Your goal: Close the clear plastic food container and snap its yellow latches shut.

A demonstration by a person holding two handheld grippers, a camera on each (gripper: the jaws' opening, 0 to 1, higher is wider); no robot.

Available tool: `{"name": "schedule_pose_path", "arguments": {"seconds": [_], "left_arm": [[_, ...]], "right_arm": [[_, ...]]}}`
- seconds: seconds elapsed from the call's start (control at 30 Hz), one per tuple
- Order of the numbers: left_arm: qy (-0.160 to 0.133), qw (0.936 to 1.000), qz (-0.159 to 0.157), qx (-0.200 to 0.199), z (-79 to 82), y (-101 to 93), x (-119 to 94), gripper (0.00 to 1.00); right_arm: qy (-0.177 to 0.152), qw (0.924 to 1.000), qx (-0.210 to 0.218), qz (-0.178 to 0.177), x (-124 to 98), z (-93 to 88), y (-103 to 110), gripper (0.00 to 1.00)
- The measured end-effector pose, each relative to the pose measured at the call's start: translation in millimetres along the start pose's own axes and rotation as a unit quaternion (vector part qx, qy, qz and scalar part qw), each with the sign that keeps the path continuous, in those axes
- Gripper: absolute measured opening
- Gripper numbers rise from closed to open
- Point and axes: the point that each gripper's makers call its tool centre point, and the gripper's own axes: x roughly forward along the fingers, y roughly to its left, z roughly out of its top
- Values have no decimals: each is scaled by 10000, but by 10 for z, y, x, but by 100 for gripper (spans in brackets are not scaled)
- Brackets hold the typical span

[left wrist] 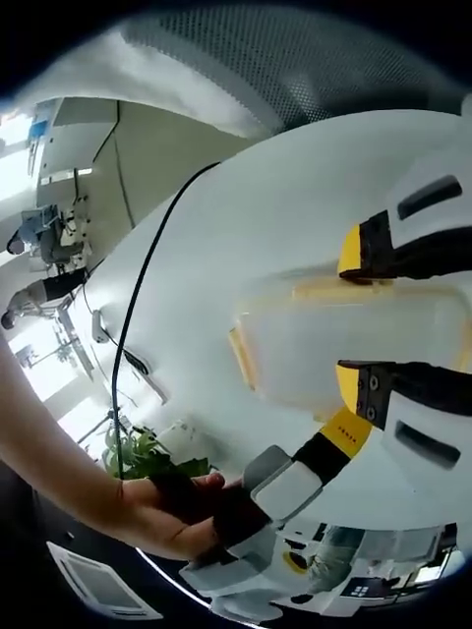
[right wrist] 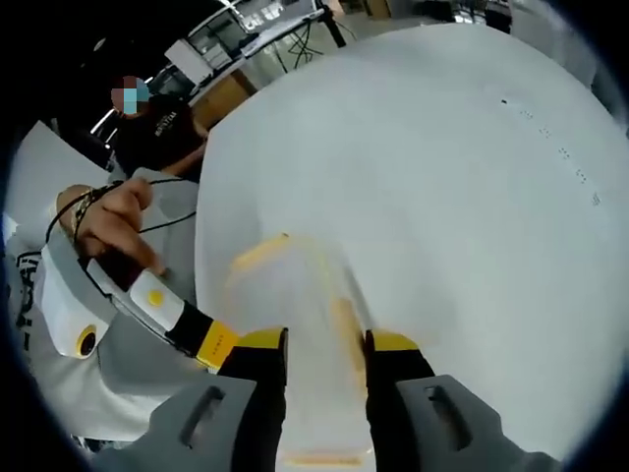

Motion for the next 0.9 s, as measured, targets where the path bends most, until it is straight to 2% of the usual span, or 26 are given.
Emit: {"name": "schedule_pose_path", "arguments": {"seconds": [0.27, 0.33, 0.4, 0.47, 0.53, 0.6, 0.77, 0.8, 0.9], "left_arm": [[-79, 9999, -93, 81, 12, 16, 15, 29], [-86, 9999, -129, 7, 6, 32, 8, 30], [28, 9998, -116, -141, -39, 53, -9, 34], [73, 9999, -13, -140, -67, 87, -39, 39], [78, 9998, 45, -195, -94, 117, -77, 42], [100, 9992, 13, -385, -125, 126, -114, 43], [69, 9981, 33, -604, -215, 190, -220, 49], [124, 9982, 76, -581, -258, 207, -236, 50], [205, 9973, 67, -703, -342, 232, -279, 53]], "right_arm": [[-207, 9990, -240, -322, -29, 7, 8, 26], [-382, 9978, -267, -480, -57, 51, -19, 22], [-630, 9939, -487, -762, -111, 132, -95, 10], [-747, 9929, -444, -811, -173, 151, -91, 3], [-923, 9931, -150, -711, -211, 184, -61, 13], [-912, 9931, -182, -717, -239, 167, -31, 26], [-819, 9920, -402, -871, -251, 104, 3, 31], [-601, 9925, -459, -965, -233, 14, -15, 34], [-417, 9921, -627, -1003, -200, -100, 21, 42]]}}
